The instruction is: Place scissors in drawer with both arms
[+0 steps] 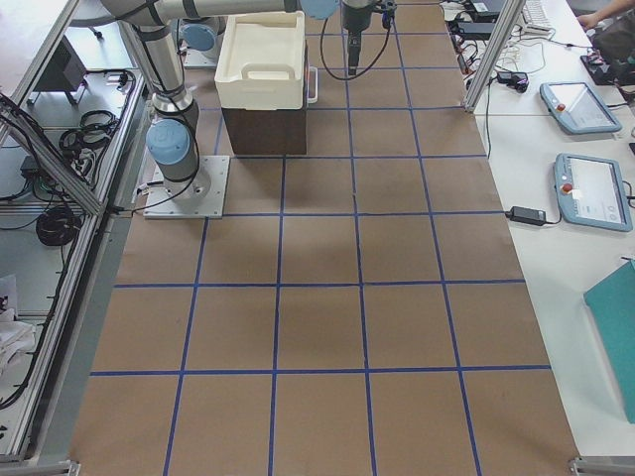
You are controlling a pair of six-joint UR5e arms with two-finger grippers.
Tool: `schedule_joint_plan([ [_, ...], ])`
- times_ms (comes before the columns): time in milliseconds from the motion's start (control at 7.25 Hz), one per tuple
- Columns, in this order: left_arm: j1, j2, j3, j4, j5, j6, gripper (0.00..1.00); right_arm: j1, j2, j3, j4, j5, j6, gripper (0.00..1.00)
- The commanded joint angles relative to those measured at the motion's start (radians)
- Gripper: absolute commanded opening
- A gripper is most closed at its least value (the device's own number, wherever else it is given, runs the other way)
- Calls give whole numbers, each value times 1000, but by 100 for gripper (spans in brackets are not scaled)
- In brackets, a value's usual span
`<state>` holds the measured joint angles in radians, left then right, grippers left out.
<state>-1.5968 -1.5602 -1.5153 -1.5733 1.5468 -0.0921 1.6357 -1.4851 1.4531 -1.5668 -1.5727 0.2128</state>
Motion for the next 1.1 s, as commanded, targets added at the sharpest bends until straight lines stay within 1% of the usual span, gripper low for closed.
schedule_joint_plan([
  [0,38,14,-64,63,2,122,100,9,12,4,-22,2,260,100],
  [138,44,26,-113,79,3,252,100,19,37,4,-33,-1,317,100],
  [276,60,43,-159,94,3,358,100,48,54,4,-47,-1,421,100],
  [414,75,75,-224,93,4,446,100,97,77,4,-62,-6,557,100],
  [552,118,113,-302,94,10,550,100,137,103,4,-61,-9,698,100],
  [690,174,142,-357,94,85,709,99,166,121,7,-58,-7,785,100],
  [828,242,155,-373,90,148,932,100,196,147,19,-62,-7,868,100],
  [966,349,152,-390,85,151,1154,100,222,172,19,-59,-9,928,100],
])
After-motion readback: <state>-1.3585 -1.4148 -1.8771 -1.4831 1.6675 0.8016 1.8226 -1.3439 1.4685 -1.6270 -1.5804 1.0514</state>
